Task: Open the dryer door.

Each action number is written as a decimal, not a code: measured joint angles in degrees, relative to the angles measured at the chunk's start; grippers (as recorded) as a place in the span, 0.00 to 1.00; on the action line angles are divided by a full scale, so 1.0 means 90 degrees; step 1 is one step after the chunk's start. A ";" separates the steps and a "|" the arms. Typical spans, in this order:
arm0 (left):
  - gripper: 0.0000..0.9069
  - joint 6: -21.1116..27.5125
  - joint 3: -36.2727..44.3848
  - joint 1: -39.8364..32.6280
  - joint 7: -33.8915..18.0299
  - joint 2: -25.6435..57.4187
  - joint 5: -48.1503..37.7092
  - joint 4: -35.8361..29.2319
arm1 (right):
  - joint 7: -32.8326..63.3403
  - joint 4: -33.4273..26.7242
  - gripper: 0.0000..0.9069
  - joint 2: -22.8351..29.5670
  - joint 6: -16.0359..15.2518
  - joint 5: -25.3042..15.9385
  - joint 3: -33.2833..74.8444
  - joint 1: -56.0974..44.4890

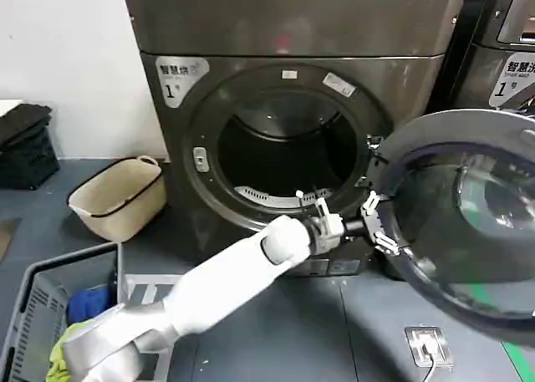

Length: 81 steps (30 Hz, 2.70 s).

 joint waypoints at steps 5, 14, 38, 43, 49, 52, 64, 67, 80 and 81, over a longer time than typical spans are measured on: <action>1.00 0.0007 0.0036 -0.0166 -0.0059 -0.0247 0.0020 0.0311 | -0.0001 0.0056 1.00 0.0032 0.0000 0.0005 -0.0008 0.0005; 1.00 0.0018 0.0050 -0.0193 -0.0034 -0.0307 0.0005 0.0403 | -0.0018 0.0142 1.00 0.0068 -0.0014 0.0041 -0.0060 0.0029; 1.00 0.0638 0.0028 -0.0065 0.0247 -0.0010 -0.0463 -0.0037 | -0.0172 0.0156 1.00 -0.0032 -0.0082 0.0173 -0.0080 0.0052; 1.00 0.1185 -0.0111 0.0132 0.0183 0.0533 -0.0621 -0.0867 | -0.0211 0.0109 1.00 -0.0076 -0.0090 0.0230 -0.0088 0.0055; 1.00 0.2016 -0.0357 0.0438 -0.0301 0.1333 -0.1263 -0.2050 | -0.0226 0.0123 1.00 -0.0105 -0.0108 0.0242 -0.0188 0.0135; 1.00 0.2399 -0.0548 0.0634 -0.0466 0.1752 -0.1486 -0.2637 | -0.0230 0.0126 1.00 -0.0135 -0.0112 0.0264 -0.0233 0.0175; 1.00 0.3943 -0.2287 0.2260 -0.1459 0.3613 -0.2779 -0.4687 | -0.0084 0.0396 1.00 -0.0133 -0.0708 0.0435 -0.0323 0.0190; 1.00 0.4406 -0.2869 0.2734 -0.1753 0.4076 -0.3183 -0.5072 | 0.0004 0.0518 1.00 -0.0127 -0.0885 0.0631 -0.0349 0.0205; 1.00 0.4799 -0.6287 0.6143 -0.3326 0.5282 -0.5275 -0.5923 | -0.0323 0.0650 1.00 -0.0052 -0.0619 0.0659 -0.0390 0.0253; 1.00 0.4799 -0.6510 0.6361 -0.3591 0.5328 -0.5551 -0.5920 | -0.0335 0.0646 1.00 -0.0052 -0.0608 0.0658 -0.0401 0.0260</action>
